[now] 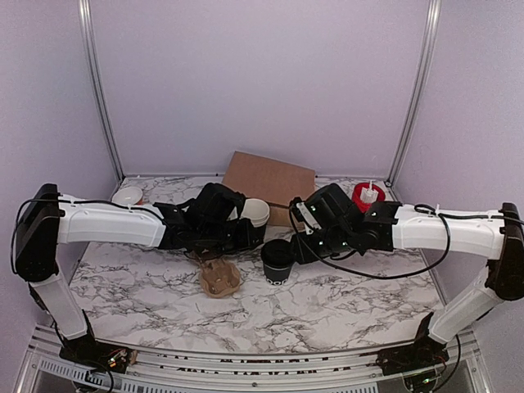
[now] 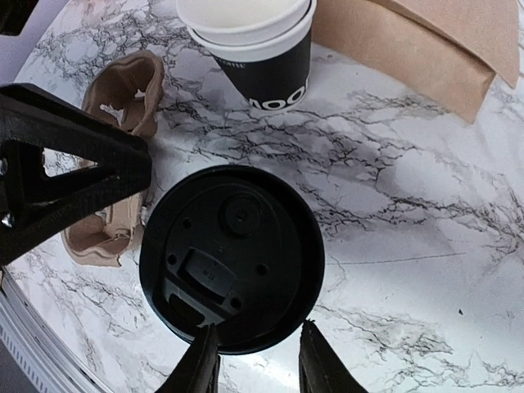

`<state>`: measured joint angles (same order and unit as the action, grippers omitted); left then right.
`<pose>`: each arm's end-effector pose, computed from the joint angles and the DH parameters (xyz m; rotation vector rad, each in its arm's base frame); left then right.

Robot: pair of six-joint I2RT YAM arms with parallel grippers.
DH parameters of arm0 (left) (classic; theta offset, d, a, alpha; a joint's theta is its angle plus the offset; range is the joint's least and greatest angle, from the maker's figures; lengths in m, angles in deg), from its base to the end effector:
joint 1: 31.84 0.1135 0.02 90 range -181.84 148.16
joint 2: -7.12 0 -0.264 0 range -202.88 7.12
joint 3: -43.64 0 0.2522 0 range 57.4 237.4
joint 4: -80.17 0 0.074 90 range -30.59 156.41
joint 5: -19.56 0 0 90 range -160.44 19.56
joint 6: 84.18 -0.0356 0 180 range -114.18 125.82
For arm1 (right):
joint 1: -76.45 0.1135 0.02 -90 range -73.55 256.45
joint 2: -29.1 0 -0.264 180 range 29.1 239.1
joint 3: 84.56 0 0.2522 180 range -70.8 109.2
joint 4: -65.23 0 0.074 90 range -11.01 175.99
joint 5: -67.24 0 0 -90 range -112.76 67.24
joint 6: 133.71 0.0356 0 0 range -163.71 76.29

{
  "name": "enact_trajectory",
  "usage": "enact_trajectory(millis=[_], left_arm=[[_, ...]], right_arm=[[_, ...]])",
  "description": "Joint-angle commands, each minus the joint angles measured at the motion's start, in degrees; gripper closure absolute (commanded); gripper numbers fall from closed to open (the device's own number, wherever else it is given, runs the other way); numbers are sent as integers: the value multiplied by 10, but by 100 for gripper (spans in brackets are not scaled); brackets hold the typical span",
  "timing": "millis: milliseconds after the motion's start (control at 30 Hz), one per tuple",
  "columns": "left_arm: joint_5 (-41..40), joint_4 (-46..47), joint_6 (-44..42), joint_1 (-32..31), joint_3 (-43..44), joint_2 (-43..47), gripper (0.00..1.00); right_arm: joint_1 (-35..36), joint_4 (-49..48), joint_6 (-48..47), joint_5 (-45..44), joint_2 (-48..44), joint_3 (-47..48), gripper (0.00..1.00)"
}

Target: Pack the takeout coffee

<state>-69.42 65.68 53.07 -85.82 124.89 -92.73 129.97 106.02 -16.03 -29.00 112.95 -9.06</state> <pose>0.2324 -0.3207 0.2333 0.1485 2.3334 -0.9925 0.1891 0.2492 0.2566 -0.5068 2.4348 0.4998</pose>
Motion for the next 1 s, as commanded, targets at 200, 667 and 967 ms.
enact_trajectory(millis=[200,667,967], left_arm=[[8,-10,-6,3,14,-11,76],[5,-7,-2,3,9,-9,76],[-1,-7,0,3,3,-8,76]], right_arm=[[-2,-62,41,36,-7,-34,68],[-27,-57,40,27,-20,-52,73],[-36,-70,44,34,-30,-72,74]])
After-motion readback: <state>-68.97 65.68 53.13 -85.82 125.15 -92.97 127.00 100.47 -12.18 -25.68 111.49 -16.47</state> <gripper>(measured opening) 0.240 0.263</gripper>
